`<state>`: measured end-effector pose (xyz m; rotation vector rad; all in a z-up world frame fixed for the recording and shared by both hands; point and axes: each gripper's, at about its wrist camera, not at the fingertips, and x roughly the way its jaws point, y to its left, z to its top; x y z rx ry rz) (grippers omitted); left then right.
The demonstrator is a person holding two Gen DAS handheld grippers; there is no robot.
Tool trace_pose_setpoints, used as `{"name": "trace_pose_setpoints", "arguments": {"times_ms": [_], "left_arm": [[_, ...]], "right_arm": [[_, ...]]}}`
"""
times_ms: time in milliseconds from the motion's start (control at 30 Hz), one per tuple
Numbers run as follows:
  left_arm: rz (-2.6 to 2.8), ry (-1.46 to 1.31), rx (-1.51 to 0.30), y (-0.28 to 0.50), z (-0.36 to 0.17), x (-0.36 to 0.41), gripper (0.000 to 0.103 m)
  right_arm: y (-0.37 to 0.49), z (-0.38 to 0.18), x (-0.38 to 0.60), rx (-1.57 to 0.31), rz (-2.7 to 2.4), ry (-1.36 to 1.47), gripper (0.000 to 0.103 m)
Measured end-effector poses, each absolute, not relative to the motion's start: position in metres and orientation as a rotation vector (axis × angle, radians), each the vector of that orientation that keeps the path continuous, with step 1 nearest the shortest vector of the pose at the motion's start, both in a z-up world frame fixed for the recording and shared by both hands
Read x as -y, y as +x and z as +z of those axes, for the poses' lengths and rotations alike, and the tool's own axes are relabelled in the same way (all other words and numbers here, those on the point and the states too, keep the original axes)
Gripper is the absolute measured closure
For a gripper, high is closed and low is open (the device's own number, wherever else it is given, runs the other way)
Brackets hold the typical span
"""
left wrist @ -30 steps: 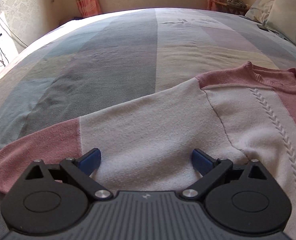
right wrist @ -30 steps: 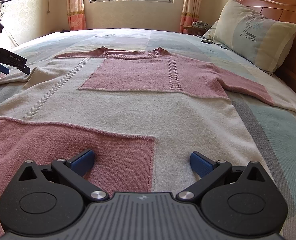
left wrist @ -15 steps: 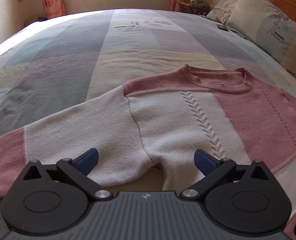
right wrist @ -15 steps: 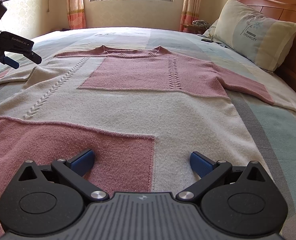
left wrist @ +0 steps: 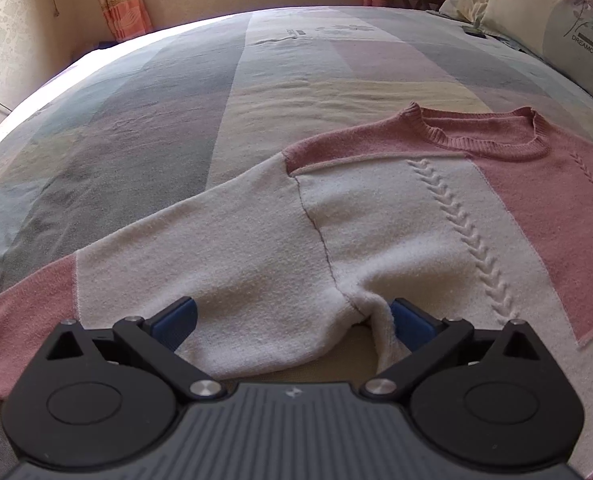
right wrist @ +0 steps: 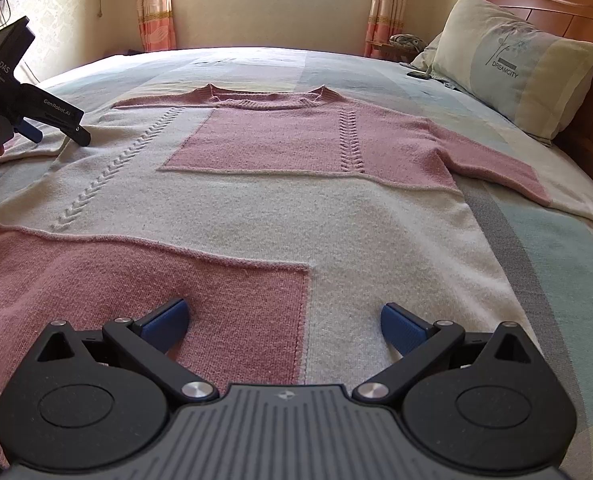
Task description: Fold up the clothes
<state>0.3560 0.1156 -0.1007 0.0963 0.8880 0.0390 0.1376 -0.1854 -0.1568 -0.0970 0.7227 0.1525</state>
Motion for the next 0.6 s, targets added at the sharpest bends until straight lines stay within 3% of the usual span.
{"name": "trace_pose_setpoints", "arguments": {"times_ms": [333,600], "left_arm": [[-0.037,0.12,-0.869,0.355,-0.112,-0.131,0.0],[-0.094,0.077,-0.865,0.358,-0.113,-0.143,0.0]], "right_arm": [[0.155,-0.104,0.119,-0.68,0.376,-0.173,0.0],[0.254,-0.112,0.012,-0.724,0.426,-0.284,0.0]]}}
